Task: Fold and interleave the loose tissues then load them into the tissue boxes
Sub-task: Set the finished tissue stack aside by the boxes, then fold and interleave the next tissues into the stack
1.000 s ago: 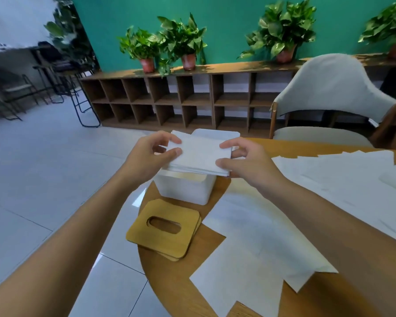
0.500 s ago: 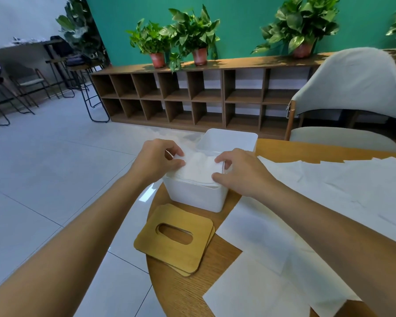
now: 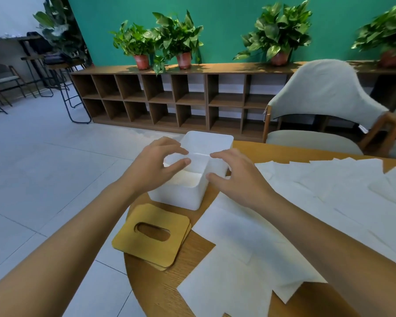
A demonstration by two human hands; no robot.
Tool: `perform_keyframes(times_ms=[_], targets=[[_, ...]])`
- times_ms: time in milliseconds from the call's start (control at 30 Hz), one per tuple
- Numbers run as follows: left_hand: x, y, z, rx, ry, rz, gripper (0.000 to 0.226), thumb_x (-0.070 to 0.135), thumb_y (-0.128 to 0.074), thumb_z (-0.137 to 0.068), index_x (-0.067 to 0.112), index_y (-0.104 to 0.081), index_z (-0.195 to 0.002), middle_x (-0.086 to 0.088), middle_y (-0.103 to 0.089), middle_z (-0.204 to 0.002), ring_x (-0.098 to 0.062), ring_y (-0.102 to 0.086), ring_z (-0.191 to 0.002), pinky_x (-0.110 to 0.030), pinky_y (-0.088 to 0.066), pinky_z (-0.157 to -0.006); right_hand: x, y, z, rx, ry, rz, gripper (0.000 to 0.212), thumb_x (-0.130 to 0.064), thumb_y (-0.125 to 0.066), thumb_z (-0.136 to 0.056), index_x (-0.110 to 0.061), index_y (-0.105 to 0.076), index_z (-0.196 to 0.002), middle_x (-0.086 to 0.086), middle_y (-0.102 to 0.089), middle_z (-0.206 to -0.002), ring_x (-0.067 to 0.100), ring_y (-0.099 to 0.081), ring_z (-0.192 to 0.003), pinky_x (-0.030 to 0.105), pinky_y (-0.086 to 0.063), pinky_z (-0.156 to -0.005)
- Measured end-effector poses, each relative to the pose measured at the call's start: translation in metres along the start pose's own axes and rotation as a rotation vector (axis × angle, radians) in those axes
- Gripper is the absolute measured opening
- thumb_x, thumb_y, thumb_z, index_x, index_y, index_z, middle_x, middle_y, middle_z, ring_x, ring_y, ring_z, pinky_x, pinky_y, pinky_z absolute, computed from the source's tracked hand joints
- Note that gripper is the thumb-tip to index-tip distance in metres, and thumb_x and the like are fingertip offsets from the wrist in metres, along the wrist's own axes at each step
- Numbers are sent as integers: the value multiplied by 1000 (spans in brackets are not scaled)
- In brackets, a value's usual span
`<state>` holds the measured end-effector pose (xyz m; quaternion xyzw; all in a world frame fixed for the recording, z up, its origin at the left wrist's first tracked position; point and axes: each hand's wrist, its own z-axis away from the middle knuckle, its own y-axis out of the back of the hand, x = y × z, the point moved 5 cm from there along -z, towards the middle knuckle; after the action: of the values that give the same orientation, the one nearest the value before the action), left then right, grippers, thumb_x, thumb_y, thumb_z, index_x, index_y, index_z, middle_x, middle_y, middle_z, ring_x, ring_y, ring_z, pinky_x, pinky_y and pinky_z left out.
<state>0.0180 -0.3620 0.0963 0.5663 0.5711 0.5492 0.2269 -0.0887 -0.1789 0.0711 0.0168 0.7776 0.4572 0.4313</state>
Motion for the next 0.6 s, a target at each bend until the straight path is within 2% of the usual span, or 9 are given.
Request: perform_keyframes(times_ms=[100, 233, 333, 467, 600], targets=[[43, -12, 7, -25, -109, 52, 40, 59, -60, -95, 38, -69, -128, 13, -54, -148, -9, -49, -133, -33, -52, -103, 20, 28, 29, 30, -45, -6, 53, -47, -67, -93, -39, -50, -142, -14, -42, -150, 10, -41, -135, 29, -38, -103], [105, -44, 9, -109, -166, 139, 37, 56, -63, -95, 41, -67, -129, 16, -54, -146, -7, -50, -129, -30, -53, -103, 62, 69, 70, 60, -131, 20, 54, -48, -67, -92, -40, -49, -143, -13, -39, -155, 13, -37, -142, 40, -37, -116], [148, -74, 12, -175, -200, 183, 37, 55, -64, -95, 42, -65, -130, 18, -54, -143, -6, -53, -124, -27, -53, -102, 97, 98, 102, 83, -176, 23, 53, -48, -67, -92, -41, -49, -142, -16, -40, -154, 12, -40, -139, 37, -38, -114], [204, -118, 17, -211, -282, 229, 39, 53, -65, -96, 40, -65, -132, 17, -56, -142, -2, -52, -126, -31, -50, -108, 145, 137, 142, 147, -240, 29, 53, -48, -68, -91, -43, -49, -140, -17, -42, -153, 11, -43, -137, 40, -41, -114], [254, -169, 23, -243, -315, 297, 40, 49, -68, -97, 36, -65, -134, 14, -57, -142, -6, -52, -128, -33, -46, -112, 190, 165, 175, 185, -270, 41, 53, -44, -71, -90, -43, -50, -139, -17, -44, -151, 12, -44, -136, 39, -42, -114]])
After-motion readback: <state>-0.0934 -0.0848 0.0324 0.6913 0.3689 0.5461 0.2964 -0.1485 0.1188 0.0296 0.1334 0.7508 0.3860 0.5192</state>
